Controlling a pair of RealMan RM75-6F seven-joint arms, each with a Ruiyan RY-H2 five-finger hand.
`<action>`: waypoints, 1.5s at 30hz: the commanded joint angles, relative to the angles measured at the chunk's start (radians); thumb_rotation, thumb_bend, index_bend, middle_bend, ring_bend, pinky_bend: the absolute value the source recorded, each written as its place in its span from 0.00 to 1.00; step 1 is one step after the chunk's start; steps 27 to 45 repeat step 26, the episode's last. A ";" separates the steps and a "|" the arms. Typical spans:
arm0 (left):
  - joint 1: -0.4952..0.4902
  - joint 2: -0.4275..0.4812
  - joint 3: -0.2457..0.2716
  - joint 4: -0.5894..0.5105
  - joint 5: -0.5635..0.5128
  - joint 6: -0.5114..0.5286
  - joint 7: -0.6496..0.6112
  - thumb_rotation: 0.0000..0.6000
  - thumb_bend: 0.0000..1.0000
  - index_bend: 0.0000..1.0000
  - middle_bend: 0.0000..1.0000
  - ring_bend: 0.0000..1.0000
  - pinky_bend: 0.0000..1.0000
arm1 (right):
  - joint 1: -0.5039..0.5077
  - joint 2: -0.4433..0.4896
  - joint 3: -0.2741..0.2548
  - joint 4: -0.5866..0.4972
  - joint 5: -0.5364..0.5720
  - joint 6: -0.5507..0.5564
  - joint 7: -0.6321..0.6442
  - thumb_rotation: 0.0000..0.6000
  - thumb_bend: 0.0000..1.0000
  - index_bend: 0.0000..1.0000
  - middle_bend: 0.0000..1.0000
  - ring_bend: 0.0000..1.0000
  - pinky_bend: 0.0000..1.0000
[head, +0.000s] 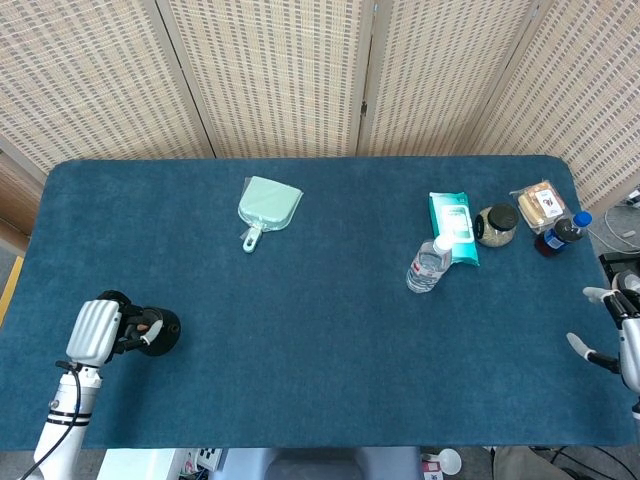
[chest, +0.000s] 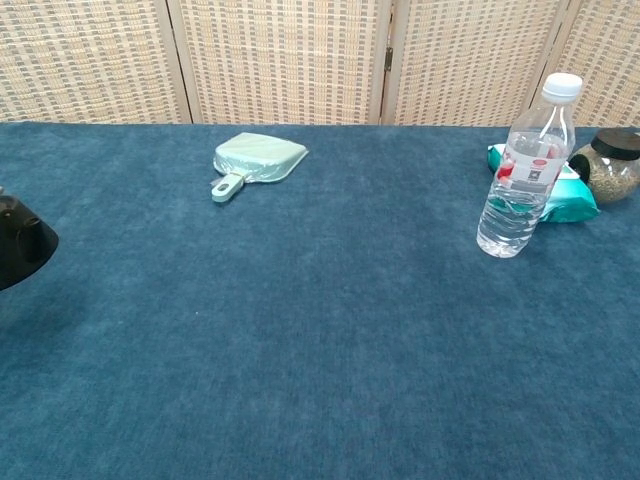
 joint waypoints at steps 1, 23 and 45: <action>0.000 -0.003 0.001 0.009 0.009 0.004 0.000 0.89 0.27 1.00 1.00 0.90 0.39 | 0.000 0.000 0.000 -0.001 0.000 0.000 0.000 1.00 0.13 0.32 0.40 0.28 0.31; 0.001 -0.019 0.007 0.044 0.041 0.015 0.034 0.96 0.27 1.00 1.00 0.90 0.39 | 0.000 0.002 -0.002 -0.001 0.002 -0.005 0.003 1.00 0.13 0.32 0.40 0.28 0.31; 0.001 -0.021 0.008 0.046 0.041 0.012 0.036 0.96 0.27 1.00 1.00 0.90 0.39 | -0.003 0.002 -0.003 0.000 0.002 -0.002 0.005 1.00 0.13 0.32 0.40 0.28 0.31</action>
